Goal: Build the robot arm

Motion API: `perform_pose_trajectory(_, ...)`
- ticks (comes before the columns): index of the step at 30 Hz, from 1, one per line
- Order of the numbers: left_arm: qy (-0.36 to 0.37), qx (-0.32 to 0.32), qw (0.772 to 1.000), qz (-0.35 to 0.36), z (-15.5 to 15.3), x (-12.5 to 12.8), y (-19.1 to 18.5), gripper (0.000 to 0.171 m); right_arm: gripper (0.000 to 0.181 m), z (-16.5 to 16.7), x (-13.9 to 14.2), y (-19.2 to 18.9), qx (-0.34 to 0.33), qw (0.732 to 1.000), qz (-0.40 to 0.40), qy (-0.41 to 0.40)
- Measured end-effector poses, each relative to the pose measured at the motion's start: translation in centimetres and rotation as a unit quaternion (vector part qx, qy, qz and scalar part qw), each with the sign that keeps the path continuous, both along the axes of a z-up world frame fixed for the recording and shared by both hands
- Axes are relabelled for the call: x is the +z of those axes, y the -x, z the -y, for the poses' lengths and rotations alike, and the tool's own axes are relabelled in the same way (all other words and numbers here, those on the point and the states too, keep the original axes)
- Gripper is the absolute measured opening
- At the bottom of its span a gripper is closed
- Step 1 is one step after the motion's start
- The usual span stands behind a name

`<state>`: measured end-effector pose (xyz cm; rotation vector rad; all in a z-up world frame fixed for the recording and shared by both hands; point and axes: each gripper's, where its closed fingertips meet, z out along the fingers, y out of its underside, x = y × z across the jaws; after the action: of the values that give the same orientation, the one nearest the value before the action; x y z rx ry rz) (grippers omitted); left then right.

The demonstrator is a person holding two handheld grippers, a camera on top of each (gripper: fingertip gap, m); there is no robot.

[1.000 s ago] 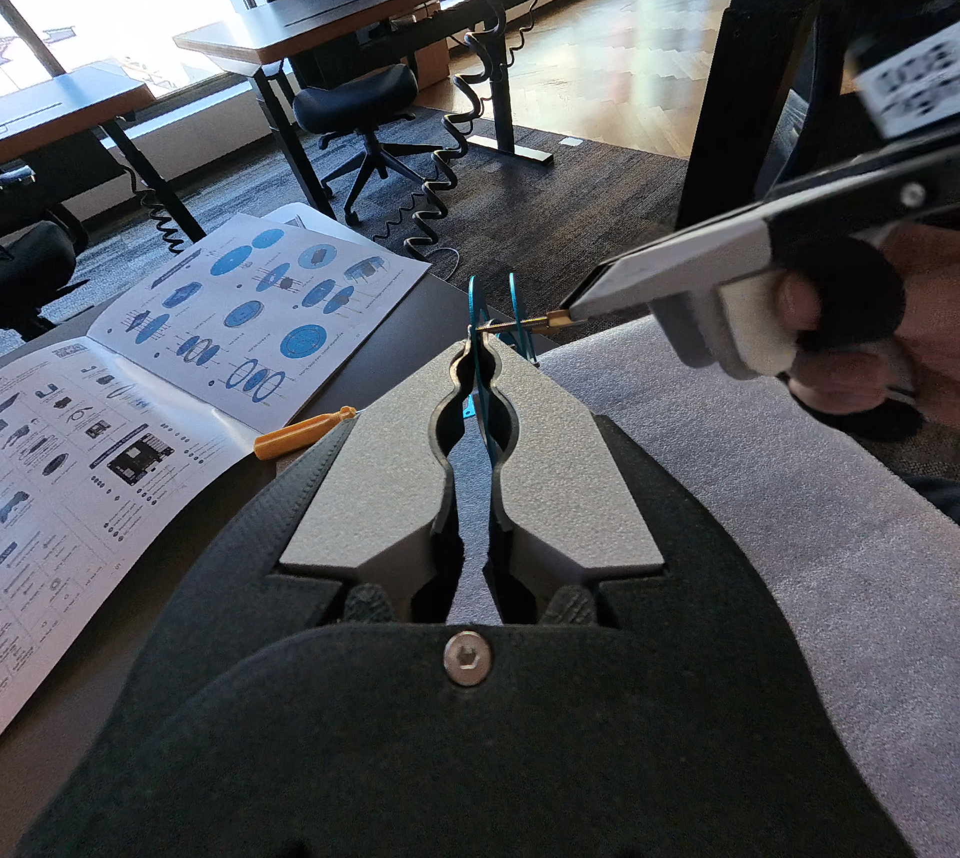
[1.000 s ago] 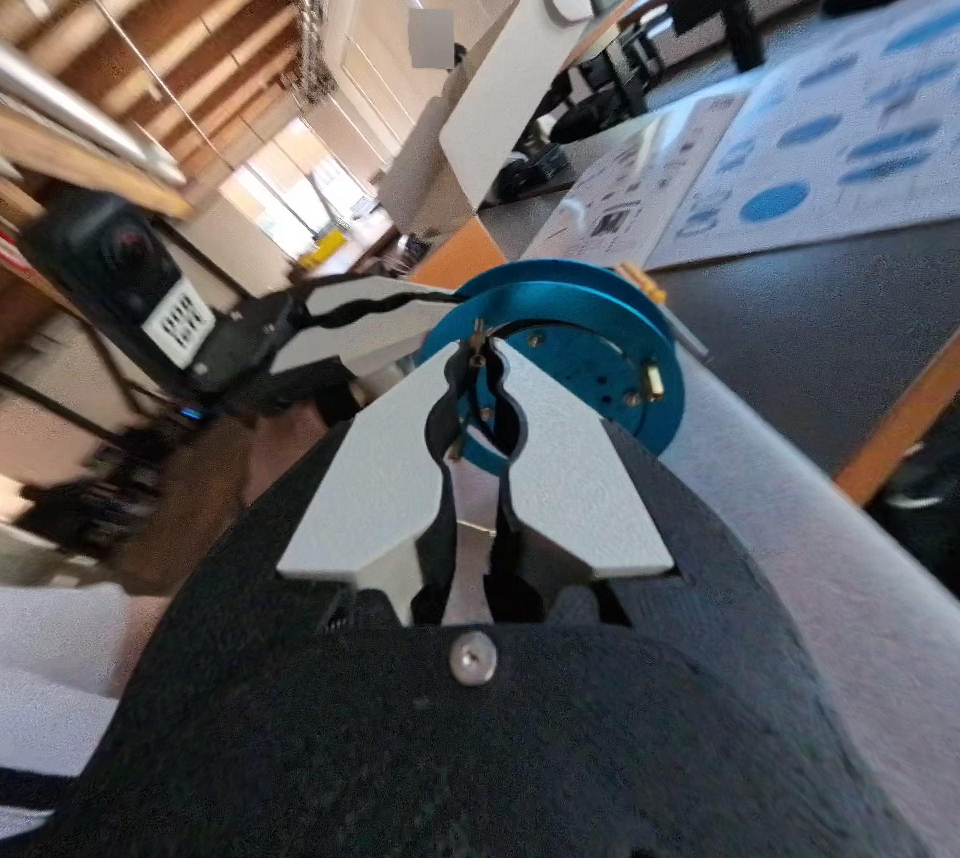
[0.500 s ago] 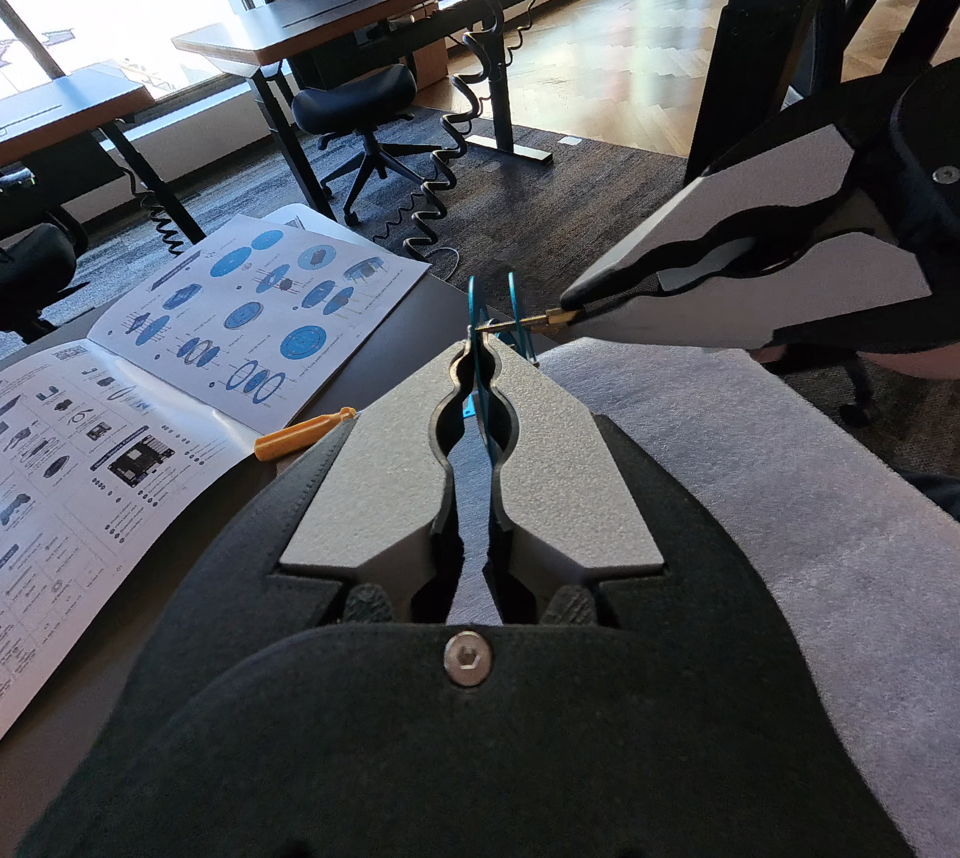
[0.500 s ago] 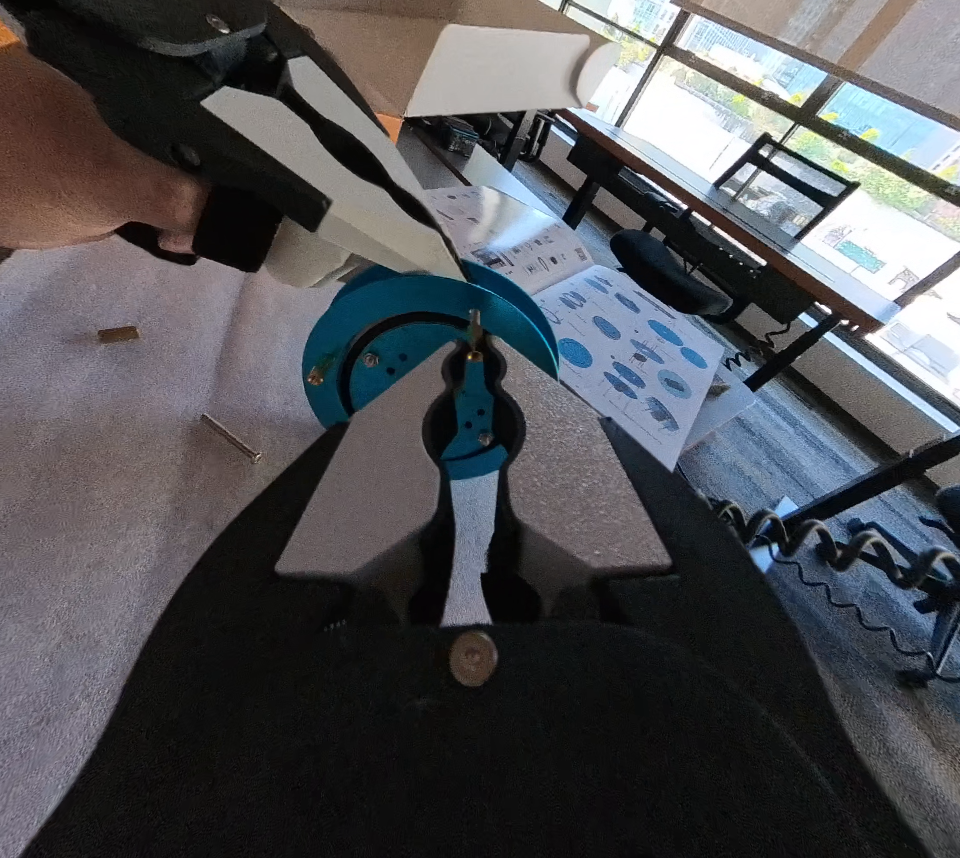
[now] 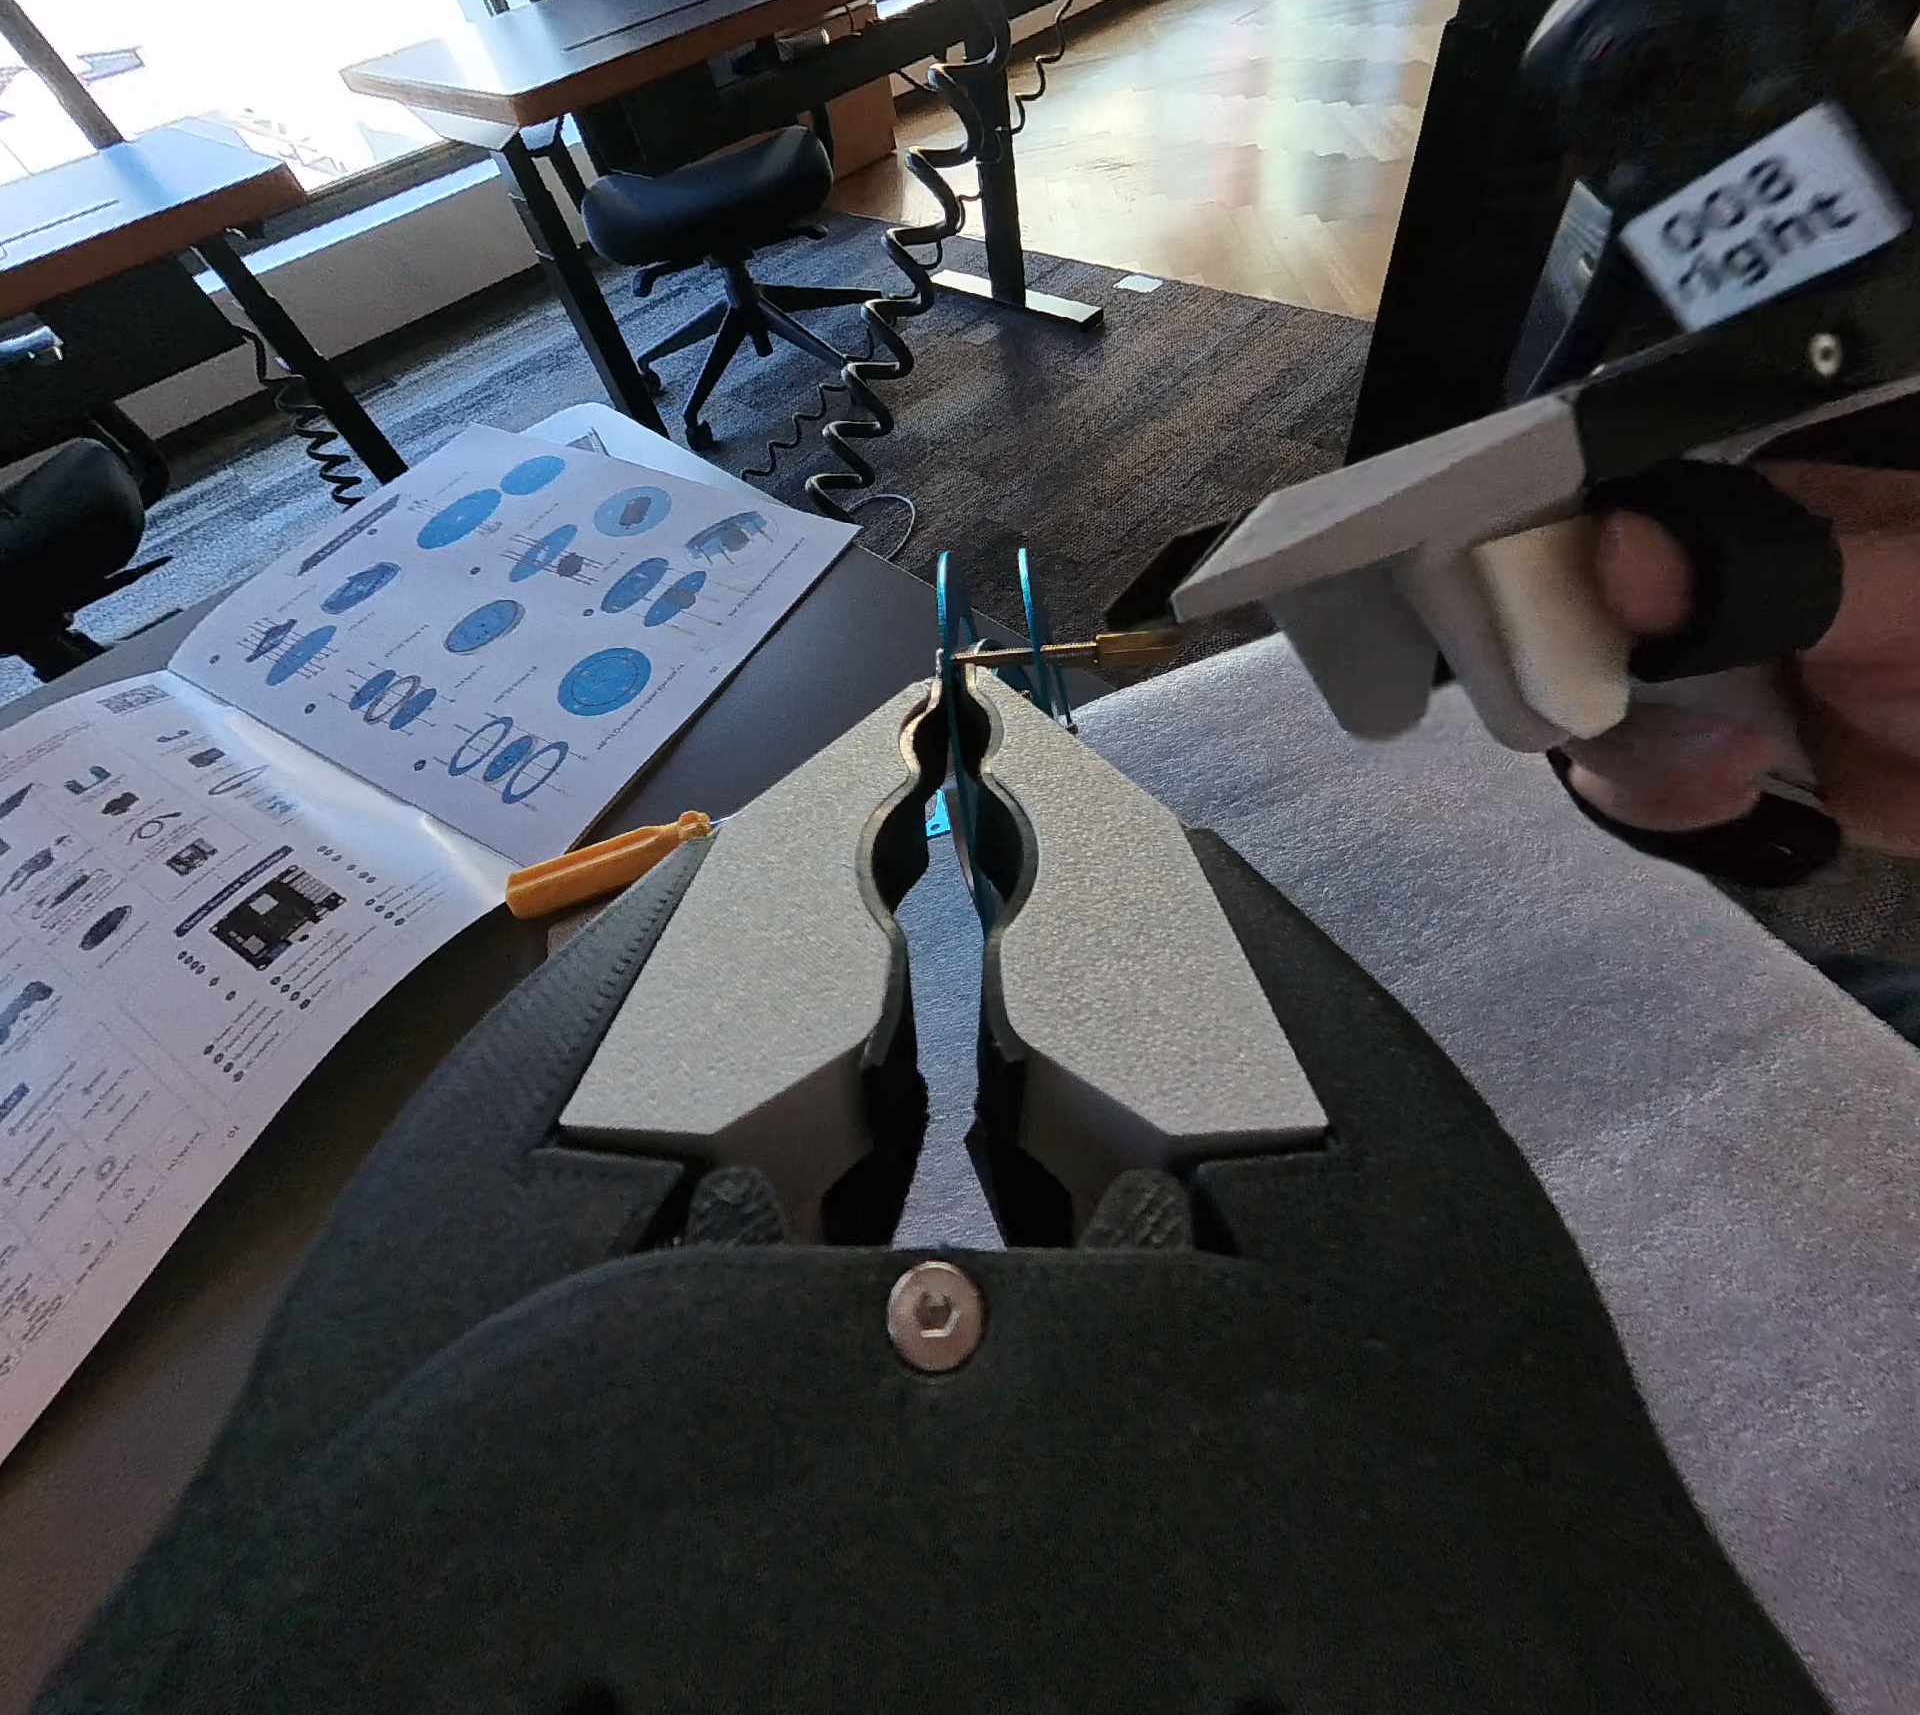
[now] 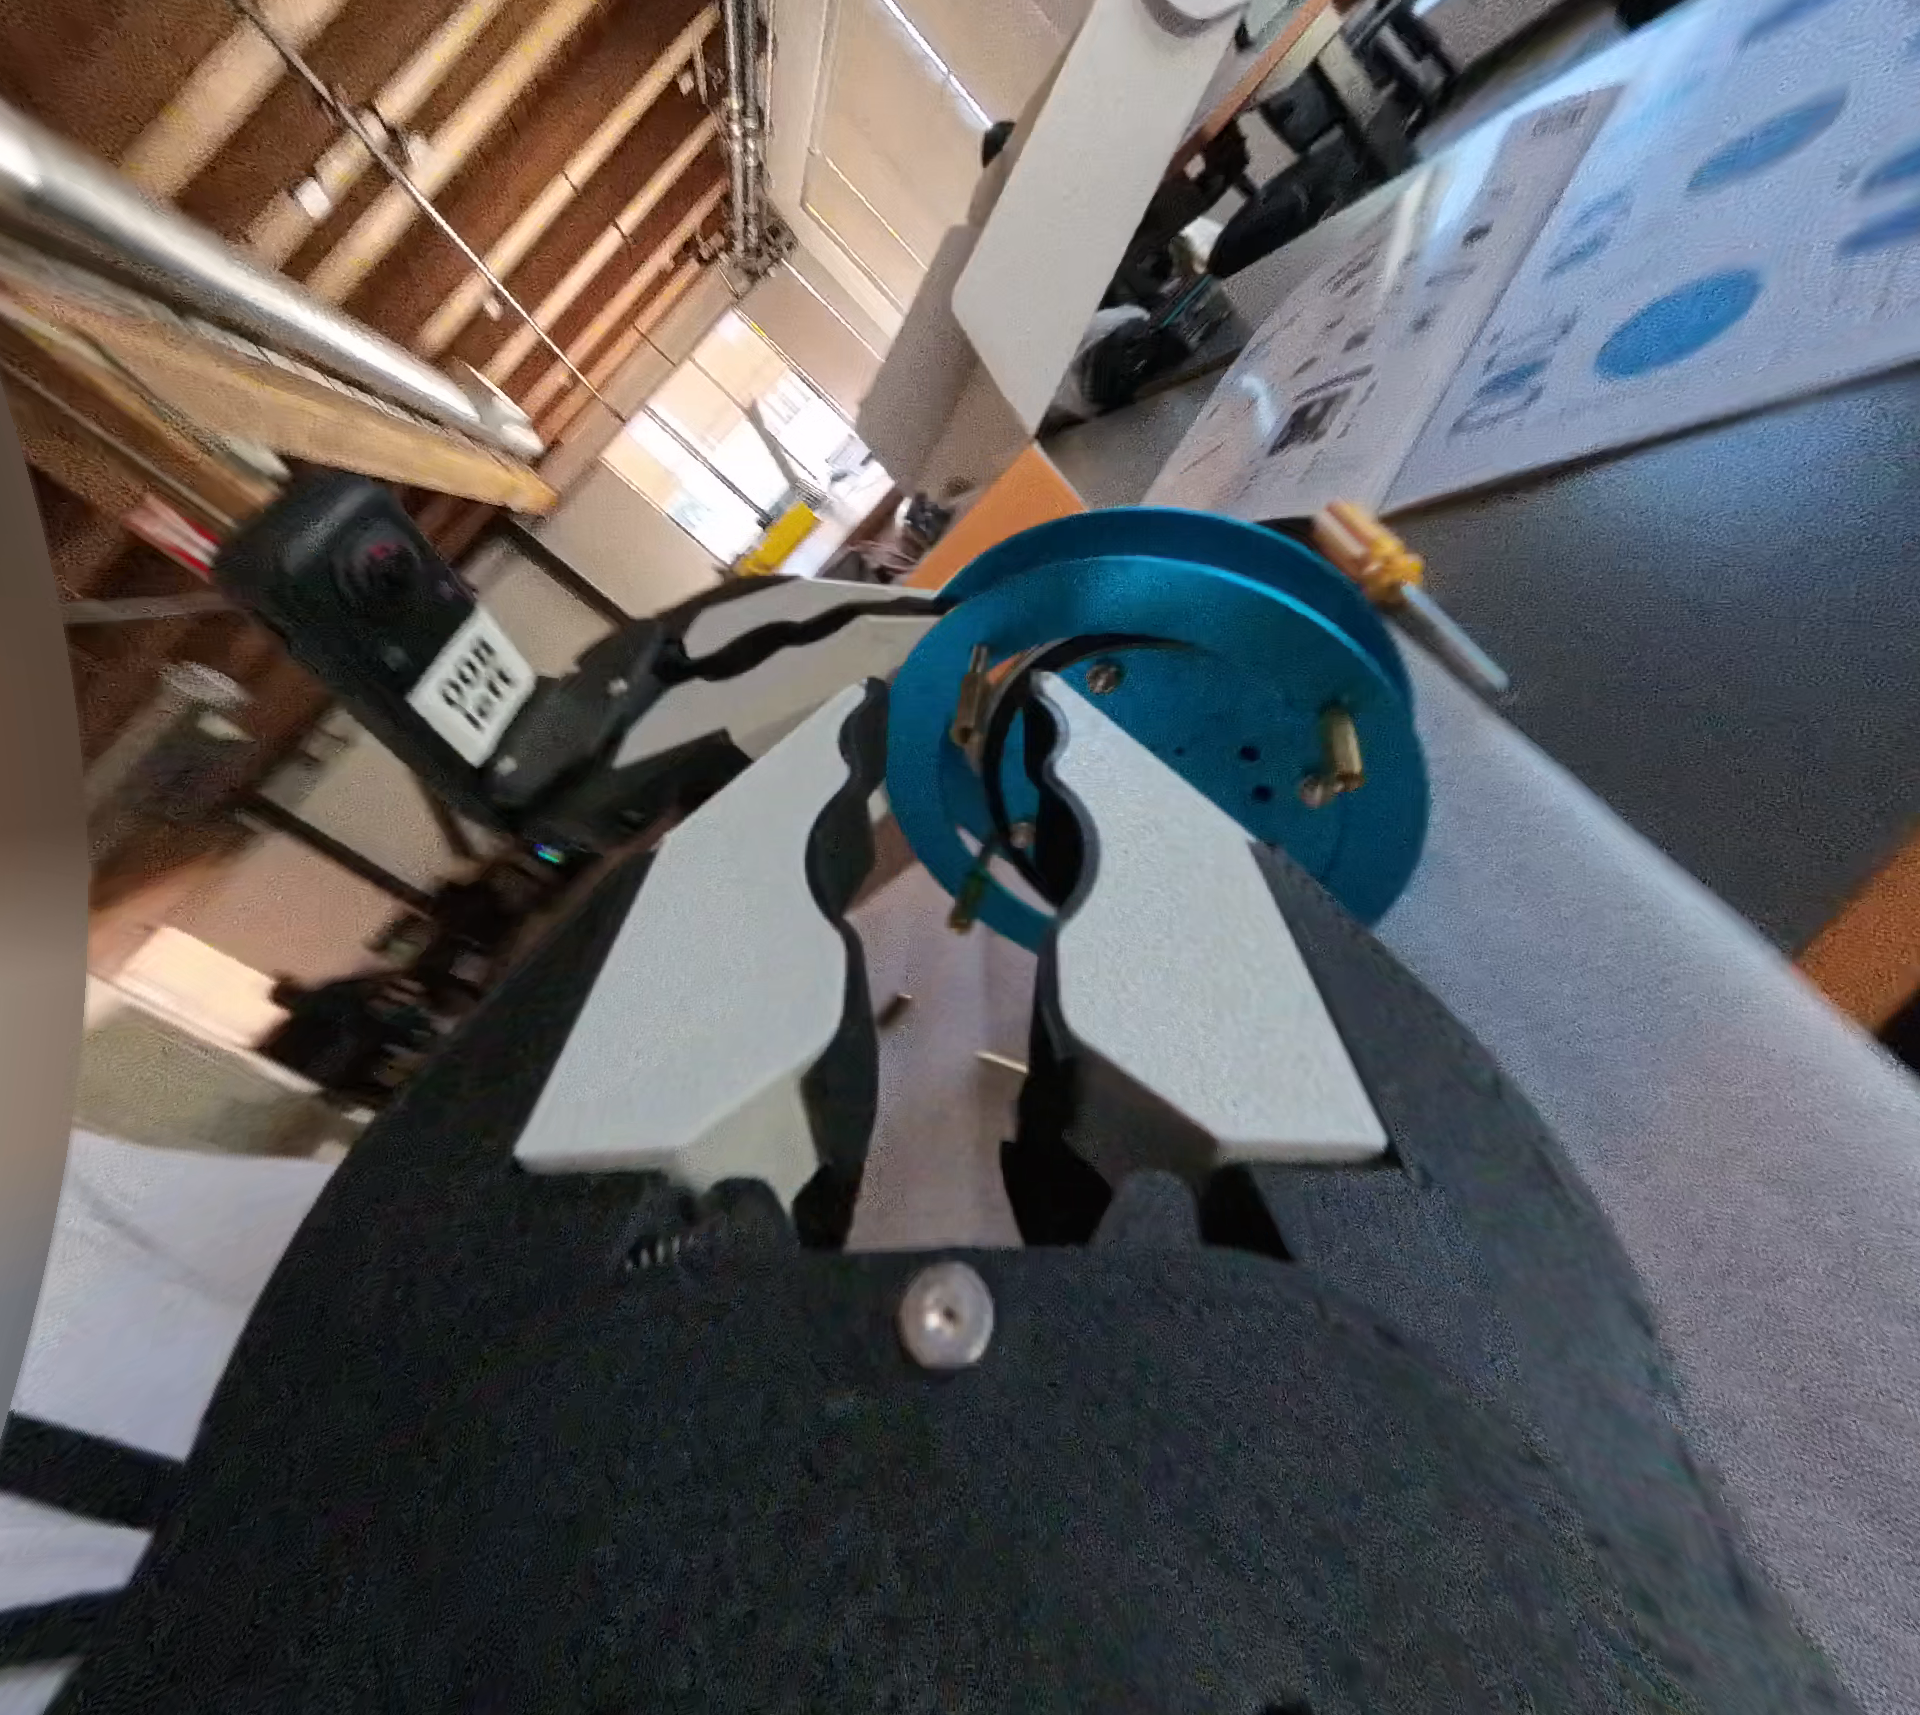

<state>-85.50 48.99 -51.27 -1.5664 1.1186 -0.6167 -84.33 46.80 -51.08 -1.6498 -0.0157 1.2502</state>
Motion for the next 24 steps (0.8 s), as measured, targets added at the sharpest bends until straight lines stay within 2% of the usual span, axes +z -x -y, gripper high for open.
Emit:
perform_pose_trajectory(2, -0.002, -0.001, 1.0, -0.001, 0.0, 0.0, -0.1, 0.0, 0.027, 0.0, -0.1, -0.5, -0.031, 0.982, 0.164, -0.091)
perform_pose_trajectory(5, -0.001, -0.001, 1.0, 0.0, 0.1, 0.0, -0.1, 0.0, 0.021, 0.1, -0.1, -0.2, -0.054, 0.917, 0.351, -0.18)
perform_pose_trajectory(7, -0.001, -0.001, 1.0, 0.0, 0.0, 0.0, -0.1, 0.0, 0.009, 0.0, -0.5, 0.2, -0.058, 0.872, 0.44, -0.207)
perform_pose_trajectory(8, -0.002, 0.001, 1.0, -0.001, 0.0, 0.0, -0.1, 0.0, 0.005, -0.2, -0.5, 0.3, -0.065, 0.86, 0.461, -0.21)
perform_pose_trajectory(9, -0.003, 0.003, 1.0, -0.002, -0.1, 0.0, 0.0, 0.0, 0.004, -0.2, -0.4, 0.4, -0.071, 0.862, 0.458, -0.206)
perform_pose_trajectory(11, 0.0, 0.003, 1.0, -0.001, -0.1, -0.1, 0.1, 0.0, 0.004, -0.2, -0.4, 0.5, -0.07, 0.894, 0.408, -0.174)
perform_pose_trajectory(12, 0.001, 0.003, 1.0, 0.0, -0.1, -0.1, 0.1, 0.0, 0.004, -0.2, -0.4, 0.5, -0.065, 0.925, 0.35, -0.137)
perform_pose_trajectory(14, 0.0, 0.003, 1.0, 0.0, -0.2, 0.0, 0.1, 0.0, 0.004, -0.1, -0.6, 0.6, -0.032, 0.99, 0.14, -0.012)
perform_pose_trajectory(15, 0.0, 0.003, 1.0, 0.0, -0.1, 0.0, 0.0, 0.0, 0.004, -0.1, -0.5, 0.5, -0.008, 0.998, 0.003, 0.061)
perform_pose_trajectory(16, -0.002, 0.003, 1.0, -0.001, -0.1, 0.0, 0.0, 0.0, 0.004, -0.1, -0.5, 0.3, 0.018, 0.983, -0.132, 0.128)
perform_pose_trajectory(17, -0.002, 0.002, 1.0, -0.002, -0.1, 0.0, 0.0, 0.0, 0.004, -0.1, -0.5, 0.1, 0.039, 0.952, -0.246, 0.177)
perform_pose_trajectory(18, -0.003, 0.0, 1.0, -0.002, 0.0, 0.0, -0.1, 0.0, 0.004, 0.0, -0.5, 0.0, 0.06, 0.916, -0.335, 0.211)
perform_pose_trajectory(19, -0.005, -0.001, 1.0, -0.003, 0.1, 0.0, -0.2, 0.0, 0.005, 0.2, -0.6, 0.1, 0.071, 0.894, -0.38, 0.225)
perform_pose_trajectory(20, -0.006, -0.002, 1.0, -0.003, 0.2, 0.0, -0.2, 0.0, 0.005, 0.3, -0.7, 0.3, 0.071, 0.895, -0.383, 0.219)
perform_pose_trajectory(21, -0.006, -0.003, 1.0, -0.003, 0.2, 0.0, -0.2, 0.0, 0.005, 0.5, -0.7, 0.5, 0.067, 0.909, -0.358, 0.202)
perform_pose_trajectory(23, -0.002, -0.003, 1.0, -0.001, 0.1, 0.0, -0.2, 0.0, 0.013, 0.5, -0.2, 0.1, 0.049, 0.953, -0.268, 0.132)
perform_pose_trajectory(24, -0.002, -0.002, 1.0, -0.001, 0.1, 0.0, -0.1, 0.0, 0.017, 0.4, 0.0, -0.2, 0.033, 0.977, -0.194, 0.083)
